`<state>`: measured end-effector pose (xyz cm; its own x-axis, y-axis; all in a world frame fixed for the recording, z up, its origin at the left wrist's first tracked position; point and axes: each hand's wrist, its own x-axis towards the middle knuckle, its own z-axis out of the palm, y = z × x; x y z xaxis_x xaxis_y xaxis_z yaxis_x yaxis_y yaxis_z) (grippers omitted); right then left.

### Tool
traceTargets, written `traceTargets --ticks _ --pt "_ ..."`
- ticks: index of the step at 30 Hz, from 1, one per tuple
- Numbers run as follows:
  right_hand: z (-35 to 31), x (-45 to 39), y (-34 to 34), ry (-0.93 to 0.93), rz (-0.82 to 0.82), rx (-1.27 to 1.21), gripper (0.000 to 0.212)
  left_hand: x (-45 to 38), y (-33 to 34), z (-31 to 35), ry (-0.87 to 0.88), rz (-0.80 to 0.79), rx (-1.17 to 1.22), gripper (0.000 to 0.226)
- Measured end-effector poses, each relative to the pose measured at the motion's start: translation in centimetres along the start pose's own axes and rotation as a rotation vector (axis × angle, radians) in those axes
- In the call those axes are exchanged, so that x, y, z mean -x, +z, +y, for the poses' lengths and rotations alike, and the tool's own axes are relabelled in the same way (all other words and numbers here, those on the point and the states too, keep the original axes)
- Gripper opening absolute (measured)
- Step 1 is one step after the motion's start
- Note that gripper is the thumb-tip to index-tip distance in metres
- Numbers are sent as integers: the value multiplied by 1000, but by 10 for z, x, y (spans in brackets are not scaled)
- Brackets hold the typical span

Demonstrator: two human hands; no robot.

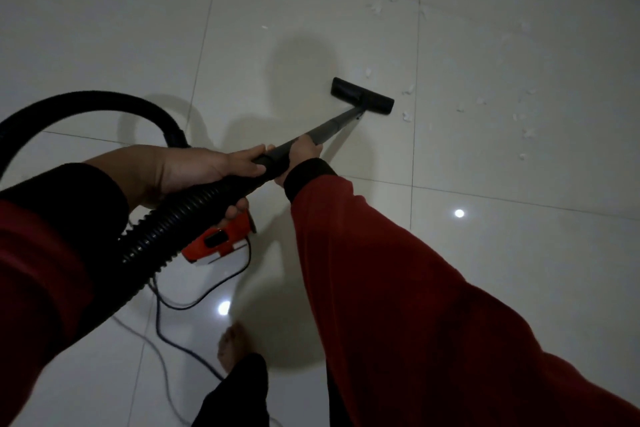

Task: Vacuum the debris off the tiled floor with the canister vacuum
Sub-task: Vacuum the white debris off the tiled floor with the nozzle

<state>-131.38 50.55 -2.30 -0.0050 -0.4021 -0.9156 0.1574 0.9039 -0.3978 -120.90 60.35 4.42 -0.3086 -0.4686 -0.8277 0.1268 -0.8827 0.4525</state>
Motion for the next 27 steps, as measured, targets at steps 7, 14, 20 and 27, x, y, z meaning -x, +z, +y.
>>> traceTargets --ticks 7,14,20,27 --pt "-68 -23 -40 20 -225 224 84 -33 49 53 12 97 44 60" --pt "-148 -60 -59 22 -290 472 94 -86 75 105 54 135 61 65" --pt "-205 -93 -65 17 -321 535 96 -129 93 148 98 166 138 81" --pt "-263 -137 -56 -8 -336 563 94 -171 95 201 136 230 57 63"
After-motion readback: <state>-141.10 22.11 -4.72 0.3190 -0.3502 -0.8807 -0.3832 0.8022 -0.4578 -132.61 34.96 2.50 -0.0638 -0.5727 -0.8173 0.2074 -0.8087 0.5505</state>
